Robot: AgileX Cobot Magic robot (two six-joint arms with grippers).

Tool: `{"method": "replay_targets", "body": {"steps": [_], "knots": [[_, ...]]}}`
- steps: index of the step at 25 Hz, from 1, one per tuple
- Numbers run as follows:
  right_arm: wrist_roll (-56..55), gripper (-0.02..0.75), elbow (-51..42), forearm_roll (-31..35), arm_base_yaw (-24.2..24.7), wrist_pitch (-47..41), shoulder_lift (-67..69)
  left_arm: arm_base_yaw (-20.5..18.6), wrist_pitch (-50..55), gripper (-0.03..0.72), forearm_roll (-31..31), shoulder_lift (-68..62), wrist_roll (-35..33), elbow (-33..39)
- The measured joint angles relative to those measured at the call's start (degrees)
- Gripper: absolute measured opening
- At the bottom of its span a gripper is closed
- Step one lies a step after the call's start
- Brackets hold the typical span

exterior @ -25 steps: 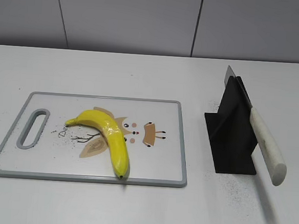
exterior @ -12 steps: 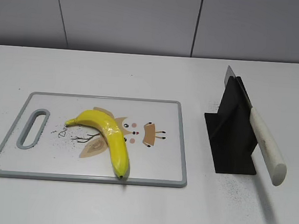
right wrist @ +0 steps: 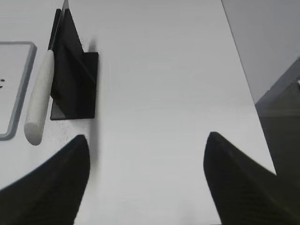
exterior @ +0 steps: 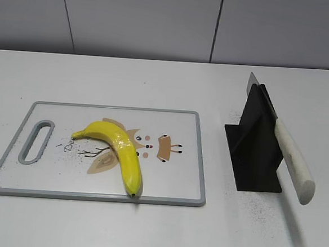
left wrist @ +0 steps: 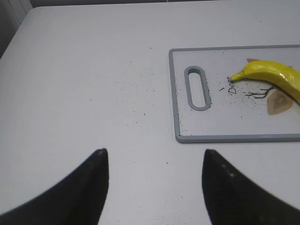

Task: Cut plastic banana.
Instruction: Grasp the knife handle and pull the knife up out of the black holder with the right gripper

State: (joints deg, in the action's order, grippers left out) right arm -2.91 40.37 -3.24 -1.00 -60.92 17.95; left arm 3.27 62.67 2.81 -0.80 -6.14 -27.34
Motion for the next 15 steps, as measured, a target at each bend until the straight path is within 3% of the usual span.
{"method": "replay_targets", "body": {"steps": [9, 15], "knots": [[-2.03, 0.56, 6.61, 3.24, 0.0, -6.29, 19.04, 0.0, 0.0, 0.584, 0.0, 0.0, 0.0, 0.0], [-2.14, 0.553, 6.88, 6.73, -6.14, -6.47, 27.72, 0.0, 0.0, 0.582, 0.0, 0.0, 0.0, 0.0]]}}
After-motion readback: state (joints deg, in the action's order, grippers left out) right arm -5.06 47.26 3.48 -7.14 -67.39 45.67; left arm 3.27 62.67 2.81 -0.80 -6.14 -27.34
